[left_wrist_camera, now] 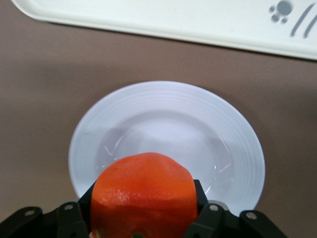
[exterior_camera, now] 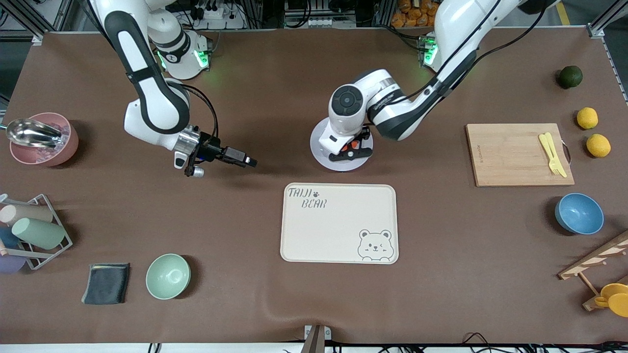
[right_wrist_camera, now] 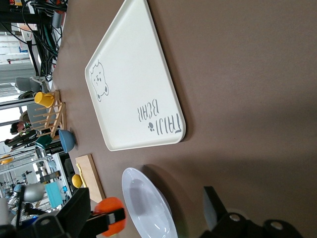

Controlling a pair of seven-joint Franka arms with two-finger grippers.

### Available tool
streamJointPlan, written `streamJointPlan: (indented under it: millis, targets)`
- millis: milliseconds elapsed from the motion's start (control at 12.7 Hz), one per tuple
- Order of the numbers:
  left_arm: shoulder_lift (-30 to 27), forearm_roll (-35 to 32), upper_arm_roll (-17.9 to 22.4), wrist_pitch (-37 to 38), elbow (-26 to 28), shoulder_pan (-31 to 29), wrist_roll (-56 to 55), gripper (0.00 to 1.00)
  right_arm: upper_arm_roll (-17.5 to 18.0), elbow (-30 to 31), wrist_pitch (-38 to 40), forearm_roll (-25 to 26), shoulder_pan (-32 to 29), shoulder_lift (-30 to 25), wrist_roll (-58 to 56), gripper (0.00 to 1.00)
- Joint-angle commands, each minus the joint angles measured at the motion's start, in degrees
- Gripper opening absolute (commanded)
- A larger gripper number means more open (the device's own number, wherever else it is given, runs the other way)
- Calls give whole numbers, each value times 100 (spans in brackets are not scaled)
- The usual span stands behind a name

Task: Place orange and plate with both arms
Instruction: 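Lower the orange onto the plate and open the left gripper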

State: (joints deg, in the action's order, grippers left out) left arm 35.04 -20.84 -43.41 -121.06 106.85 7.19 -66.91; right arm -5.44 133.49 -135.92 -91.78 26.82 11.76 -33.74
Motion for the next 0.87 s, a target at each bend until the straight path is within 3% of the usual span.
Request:
streamJointPlan:
  millis: [0,316,474,553,632,790]
  targets:
    - [363,-280,8,12,-182,194,-304,0,-36,55,-49,-165,87,10,-177,100]
    - [565,-307,69,12,-173,352,-331,0,-45,55,-75,-436,262,63,-194,100]
    - [566,-298,297,12,-173,589,-340,3,-37,55,-311,-490,385,63,-203,100]
    - [574,-280,359,12,-173,642,-383,66,-45,46,-312,-681,473,72,-221,100]
    - [557,-306,377,20,-156,678,-367,100,-37,46,-312,-805,508,107,-282,100]
    - [478,-307,377,47,-191,652,-366,100,-36,46,-312,-1164,666,142,-597,100]
